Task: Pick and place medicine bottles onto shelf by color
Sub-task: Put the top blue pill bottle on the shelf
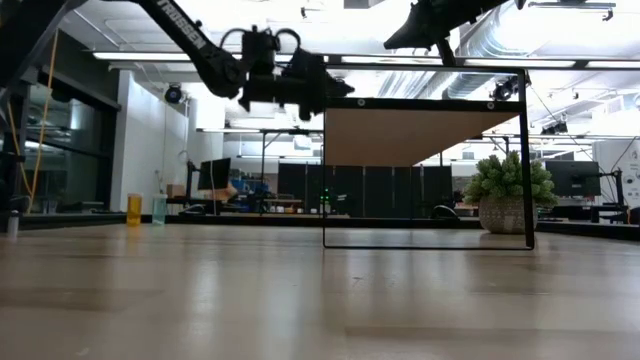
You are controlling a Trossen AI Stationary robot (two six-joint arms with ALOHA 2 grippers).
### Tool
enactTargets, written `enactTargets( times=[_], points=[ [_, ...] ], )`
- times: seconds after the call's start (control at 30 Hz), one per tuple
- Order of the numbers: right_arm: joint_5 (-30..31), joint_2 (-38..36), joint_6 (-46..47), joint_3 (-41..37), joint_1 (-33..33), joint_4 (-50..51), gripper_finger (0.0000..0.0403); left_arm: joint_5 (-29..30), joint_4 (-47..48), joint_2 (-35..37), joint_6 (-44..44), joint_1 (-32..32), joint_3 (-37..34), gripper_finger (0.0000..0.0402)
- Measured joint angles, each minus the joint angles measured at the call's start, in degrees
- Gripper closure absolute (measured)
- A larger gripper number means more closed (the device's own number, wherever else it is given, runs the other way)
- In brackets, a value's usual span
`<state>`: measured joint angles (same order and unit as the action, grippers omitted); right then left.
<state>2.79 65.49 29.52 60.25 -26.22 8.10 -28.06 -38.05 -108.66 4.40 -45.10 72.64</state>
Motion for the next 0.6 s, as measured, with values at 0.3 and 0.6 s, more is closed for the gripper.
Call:
enactTargets(
  times=[0.3, 0.6],
  points=[
    [-0.24, 0.00, -2.23, 0.00, 0.00, -0.02, 0.0403, -1.40, 9.58, 12.47, -0.04, 0.19, 0.00, 0.0178],
    [-5.00, 0.00, -5.81, 0.00, 0.02, -0.15, 0.0403, -11.54, 30.39, 28.61, 8.93, 4.00, -0.50, 0.0178]
  ],
)
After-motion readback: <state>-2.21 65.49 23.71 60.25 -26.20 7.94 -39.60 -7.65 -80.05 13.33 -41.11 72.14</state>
